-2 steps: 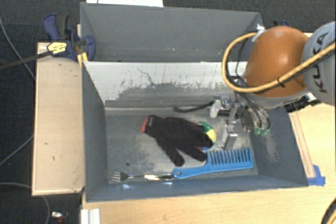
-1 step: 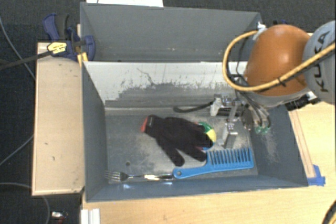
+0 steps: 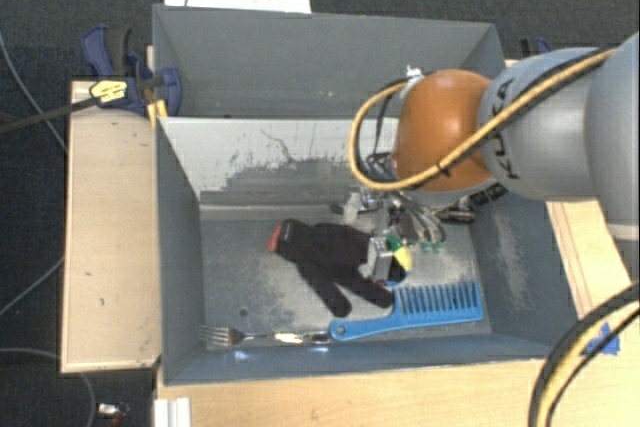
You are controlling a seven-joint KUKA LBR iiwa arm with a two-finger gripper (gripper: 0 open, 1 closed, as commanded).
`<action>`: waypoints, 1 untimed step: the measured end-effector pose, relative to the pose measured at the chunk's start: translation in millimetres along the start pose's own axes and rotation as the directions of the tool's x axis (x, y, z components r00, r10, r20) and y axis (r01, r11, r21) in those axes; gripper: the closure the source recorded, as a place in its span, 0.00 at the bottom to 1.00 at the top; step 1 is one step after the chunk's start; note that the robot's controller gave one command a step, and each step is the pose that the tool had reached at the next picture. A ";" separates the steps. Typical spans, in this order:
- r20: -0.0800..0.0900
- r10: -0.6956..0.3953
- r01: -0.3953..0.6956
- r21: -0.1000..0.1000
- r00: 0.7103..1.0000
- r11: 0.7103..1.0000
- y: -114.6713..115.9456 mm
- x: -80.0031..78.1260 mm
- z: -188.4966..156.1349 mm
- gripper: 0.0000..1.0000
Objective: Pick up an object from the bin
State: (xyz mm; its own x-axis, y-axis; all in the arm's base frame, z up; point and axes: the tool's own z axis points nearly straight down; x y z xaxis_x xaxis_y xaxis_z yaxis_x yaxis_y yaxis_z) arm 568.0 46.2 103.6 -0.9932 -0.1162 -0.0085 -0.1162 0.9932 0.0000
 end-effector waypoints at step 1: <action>0.001 0.095 -0.095 0.001 0.995 0.995 9.5 -3.0 7.0 0.00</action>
Offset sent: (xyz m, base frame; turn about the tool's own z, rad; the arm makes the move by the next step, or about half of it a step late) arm -0.0021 0.0551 -0.0036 0.2881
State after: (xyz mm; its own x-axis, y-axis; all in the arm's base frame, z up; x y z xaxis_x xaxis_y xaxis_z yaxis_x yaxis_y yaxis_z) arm 569.9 56.0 96.6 -0.9997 -0.0212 -0.0095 -0.0212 0.9998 0.0001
